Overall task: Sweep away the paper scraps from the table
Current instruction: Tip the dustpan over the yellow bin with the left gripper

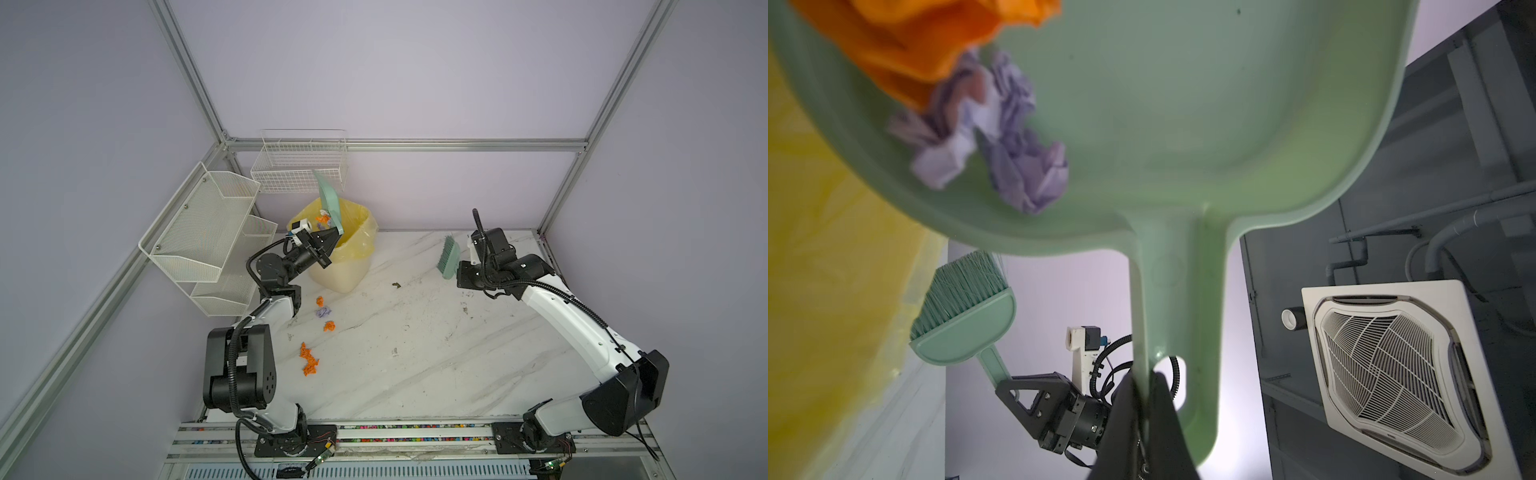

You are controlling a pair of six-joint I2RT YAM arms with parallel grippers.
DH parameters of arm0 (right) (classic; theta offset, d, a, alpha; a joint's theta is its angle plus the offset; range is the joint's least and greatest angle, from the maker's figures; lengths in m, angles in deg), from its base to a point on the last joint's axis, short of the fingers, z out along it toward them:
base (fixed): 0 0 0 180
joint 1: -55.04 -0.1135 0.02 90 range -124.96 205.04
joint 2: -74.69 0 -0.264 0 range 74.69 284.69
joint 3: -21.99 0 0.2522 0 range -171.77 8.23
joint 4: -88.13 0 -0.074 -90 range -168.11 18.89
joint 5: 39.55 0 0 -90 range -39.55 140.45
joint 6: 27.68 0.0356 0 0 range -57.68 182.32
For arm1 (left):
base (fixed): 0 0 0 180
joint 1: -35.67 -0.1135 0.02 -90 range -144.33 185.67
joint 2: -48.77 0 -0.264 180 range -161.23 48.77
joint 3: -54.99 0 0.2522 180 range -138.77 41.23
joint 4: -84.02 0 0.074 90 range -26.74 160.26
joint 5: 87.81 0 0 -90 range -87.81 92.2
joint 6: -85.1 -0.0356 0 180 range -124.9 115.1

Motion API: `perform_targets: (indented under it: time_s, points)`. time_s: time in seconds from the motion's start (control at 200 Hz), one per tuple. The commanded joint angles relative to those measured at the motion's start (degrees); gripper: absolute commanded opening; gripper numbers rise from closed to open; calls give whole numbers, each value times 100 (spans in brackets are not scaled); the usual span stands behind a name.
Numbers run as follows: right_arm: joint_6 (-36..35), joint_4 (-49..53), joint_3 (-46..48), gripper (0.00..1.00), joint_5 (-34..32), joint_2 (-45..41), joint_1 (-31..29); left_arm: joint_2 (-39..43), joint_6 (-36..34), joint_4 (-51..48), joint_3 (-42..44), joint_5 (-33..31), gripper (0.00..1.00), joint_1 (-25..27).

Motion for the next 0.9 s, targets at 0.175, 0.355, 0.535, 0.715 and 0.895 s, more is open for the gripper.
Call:
perform_targets:
  time_s: [0.175, 0.355, 0.535, 0.715, 0.895]
  points:
    - [66, 42, -334, 0, 71, -94, 28, 3, 2222, 1688, 447, -568, 0, 87]
    - [74, 77, -475, 0, 61, -38, 28, 40, 2266, 1688, 567, -654, 0, 202]
    - [77, 129, -536, 0, 36, -36, 28, -29, 2205, 1688, 586, -608, 0, 293]
    - [68, 130, -505, 0, 9, -63, 28, -41, 2146, 1688, 495, -464, 0, 317]
    - [59, 140, -497, 0, -9, -106, 28, 45, 1940, 1486, 356, -209, 0, 327]
